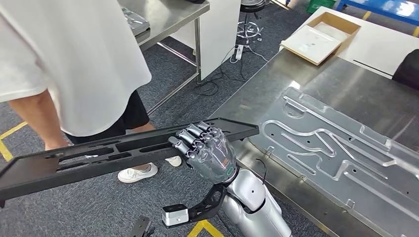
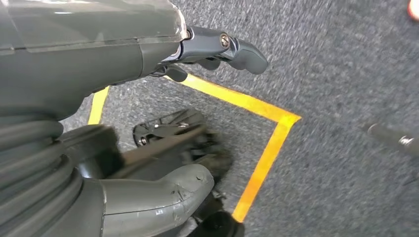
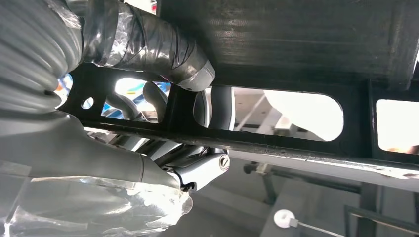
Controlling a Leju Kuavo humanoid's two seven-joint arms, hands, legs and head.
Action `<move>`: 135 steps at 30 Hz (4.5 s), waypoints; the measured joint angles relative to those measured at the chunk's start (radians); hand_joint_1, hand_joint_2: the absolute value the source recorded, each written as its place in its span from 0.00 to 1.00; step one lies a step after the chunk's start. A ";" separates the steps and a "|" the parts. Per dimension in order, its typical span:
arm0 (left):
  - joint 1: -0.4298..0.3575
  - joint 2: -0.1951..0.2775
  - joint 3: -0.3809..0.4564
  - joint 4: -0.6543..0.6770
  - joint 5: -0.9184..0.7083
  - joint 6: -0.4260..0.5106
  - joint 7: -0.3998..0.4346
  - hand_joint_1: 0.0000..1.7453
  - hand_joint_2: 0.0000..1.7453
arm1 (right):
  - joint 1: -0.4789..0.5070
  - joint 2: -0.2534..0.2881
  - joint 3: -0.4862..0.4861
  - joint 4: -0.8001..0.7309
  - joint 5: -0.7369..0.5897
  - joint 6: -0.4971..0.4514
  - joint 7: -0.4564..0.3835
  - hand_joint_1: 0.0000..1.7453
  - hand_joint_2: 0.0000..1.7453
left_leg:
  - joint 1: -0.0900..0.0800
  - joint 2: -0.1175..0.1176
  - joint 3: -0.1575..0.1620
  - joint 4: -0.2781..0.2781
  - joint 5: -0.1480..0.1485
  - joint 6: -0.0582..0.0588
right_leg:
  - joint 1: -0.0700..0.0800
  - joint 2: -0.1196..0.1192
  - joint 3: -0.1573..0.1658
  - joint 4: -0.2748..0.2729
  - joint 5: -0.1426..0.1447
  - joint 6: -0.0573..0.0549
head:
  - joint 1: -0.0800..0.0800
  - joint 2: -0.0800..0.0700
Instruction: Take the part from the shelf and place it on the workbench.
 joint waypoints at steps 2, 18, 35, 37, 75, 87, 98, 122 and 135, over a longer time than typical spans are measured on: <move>0.002 0.001 0.000 0.000 0.000 0.000 0.000 0.00 1.00 | 0.002 0.000 0.000 0.001 0.000 0.000 0.000 1.00 1.00 | 0.002 -0.003 -0.001 -0.025 0.046 -0.002 | -0.001 0.030 0.000 0.006 -0.003 0.002 | 0.000 0.000; 0.002 0.001 0.000 0.000 -0.002 0.000 0.001 0.00 1.00 | 0.002 -0.005 0.000 0.001 0.000 0.000 0.003 1.00 1.00 | 0.008 0.046 0.103 -0.268 0.140 0.045 | -0.012 -0.034 -0.116 0.212 -0.063 0.061 | 0.003 0.000; 0.000 0.004 0.000 0.000 -0.003 0.000 0.003 0.00 1.00 | 0.001 -0.002 0.001 0.004 0.001 0.000 0.003 1.00 1.00 | 0.007 -0.045 0.060 -0.183 0.128 0.009 | 0.000 0.061 -0.008 0.024 -0.010 0.005 | 0.001 0.000; -0.001 0.006 0.000 0.000 -0.003 0.000 0.003 0.00 1.00 | 0.001 -0.002 0.001 0.005 0.000 0.000 0.001 1.00 1.00 | 0.008 -0.084 0.085 -0.248 0.146 0.013 | -0.005 0.083 -0.019 0.032 -0.011 0.016 | 0.001 0.000; -0.003 0.013 0.000 0.000 -0.002 0.004 0.000 0.00 1.00 | 0.010 -0.002 -0.009 0.000 -0.004 0.000 0.007 1.00 1.00 | 0.012 -0.031 0.110 -0.284 0.152 0.044 | -0.007 -0.015 -0.116 0.207 -0.094 0.055 | 0.010 0.000; -0.003 0.014 0.000 0.000 -0.003 -0.004 -0.012 0.00 1.00 | -0.118 -0.111 -0.013 0.111 -0.349 0.114 0.136 1.00 1.00 | 0.009 -0.004 0.119 -0.271 0.122 0.001 | -0.013 -0.024 -0.017 -0.001 0.015 0.025 | 0.009 0.000; -0.001 0.020 -0.001 0.000 -0.010 -0.017 -0.020 0.00 1.00 | -0.205 -0.194 -0.014 0.220 -0.484 0.224 0.103 1.00 1.00 | 0.003 -0.008 0.071 -0.245 0.163 0.015 | 0.000 -0.013 -0.013 0.026 -0.012 0.019 | 0.008 0.000; 0.001 0.021 -0.016 0.000 -0.013 -0.053 -0.053 0.00 1.00 | -0.445 -0.447 0.172 0.457 0.272 0.013 0.523 1.00 1.00 | 0.007 -0.010 -0.034 -0.010 0.030 0.004 | -0.008 -0.024 -0.022 0.013 0.003 0.011 | 0.008 0.000; -0.005 0.020 -0.024 0.000 -0.017 -0.055 -0.062 0.00 1.00 | -0.776 -0.665 0.822 0.362 0.272 0.002 1.050 1.00 1.00 | -0.005 -0.009 0.083 -0.298 0.190 0.059 | -0.006 -0.017 -0.061 0.121 -0.067 0.049 | 0.010 0.000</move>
